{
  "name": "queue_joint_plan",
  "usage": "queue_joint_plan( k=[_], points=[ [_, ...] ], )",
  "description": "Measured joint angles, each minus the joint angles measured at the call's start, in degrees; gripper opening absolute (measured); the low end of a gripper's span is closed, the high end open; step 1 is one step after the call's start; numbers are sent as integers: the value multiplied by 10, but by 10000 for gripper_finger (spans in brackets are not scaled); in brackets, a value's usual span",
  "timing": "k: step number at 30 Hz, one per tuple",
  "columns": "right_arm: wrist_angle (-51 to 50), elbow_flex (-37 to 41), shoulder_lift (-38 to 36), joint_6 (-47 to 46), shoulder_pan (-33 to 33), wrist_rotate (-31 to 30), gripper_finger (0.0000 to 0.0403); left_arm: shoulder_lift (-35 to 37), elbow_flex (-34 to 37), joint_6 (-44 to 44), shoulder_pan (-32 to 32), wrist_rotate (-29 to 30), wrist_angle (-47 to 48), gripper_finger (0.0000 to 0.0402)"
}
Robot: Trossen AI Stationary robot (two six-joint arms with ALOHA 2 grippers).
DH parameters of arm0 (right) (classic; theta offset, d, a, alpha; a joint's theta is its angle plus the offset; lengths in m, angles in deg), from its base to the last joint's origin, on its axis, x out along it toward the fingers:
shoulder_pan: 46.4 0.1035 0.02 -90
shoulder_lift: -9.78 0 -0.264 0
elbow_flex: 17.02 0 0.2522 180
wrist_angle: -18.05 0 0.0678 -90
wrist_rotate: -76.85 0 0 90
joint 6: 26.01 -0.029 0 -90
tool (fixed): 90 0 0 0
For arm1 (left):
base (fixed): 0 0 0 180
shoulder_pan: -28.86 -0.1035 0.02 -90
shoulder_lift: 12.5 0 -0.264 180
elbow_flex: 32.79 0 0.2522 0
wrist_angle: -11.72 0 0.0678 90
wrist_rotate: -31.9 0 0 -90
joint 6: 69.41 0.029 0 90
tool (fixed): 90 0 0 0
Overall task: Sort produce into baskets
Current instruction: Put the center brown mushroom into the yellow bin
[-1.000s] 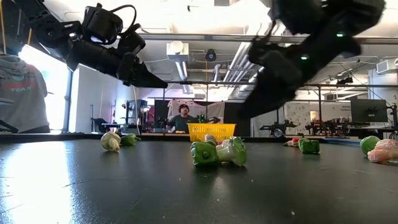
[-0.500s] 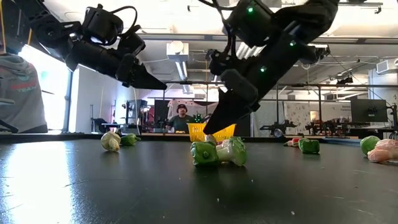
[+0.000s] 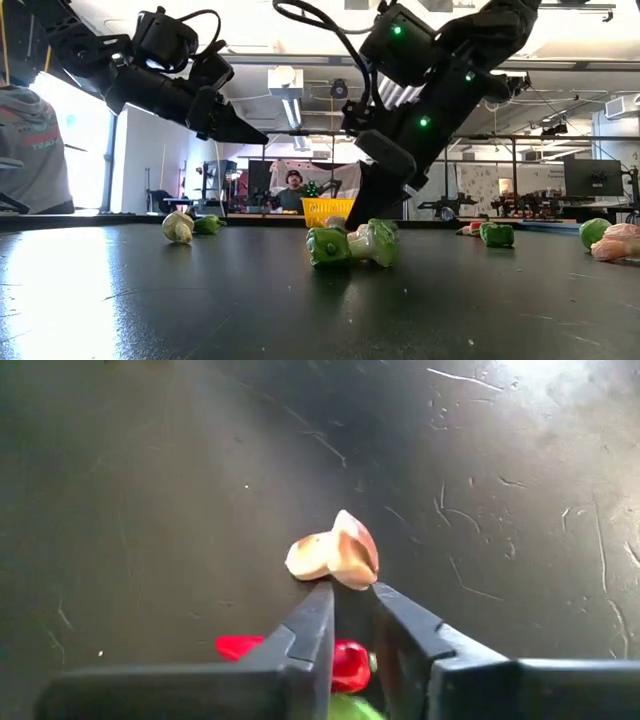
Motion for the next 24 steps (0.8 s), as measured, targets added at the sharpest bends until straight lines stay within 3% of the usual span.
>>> queue_joint_plan(
  k=[7, 12, 15, 18, 24],
  points=[
    [2, 0, -2, 55, 0, -44, 4, 0, 0, 0, 0, 0, 0, 5],
    [11, 0, -5, 92, 0, -58, 6, 0, 0, 0, 0, 0, 0, 5],
    [18, 0, -5, 41, 0, -49, 9, 0, 0, 0, 0, 0, 0, 5],
    [16, 0, -5, -21, 1, -34, 31, 0, 0, 0, 0, 0, 2, 5],
    [22, 0, -5, -61, 15, -60, 123, 0, 0, 0, 0, 0, 2, 5]
  ],
)
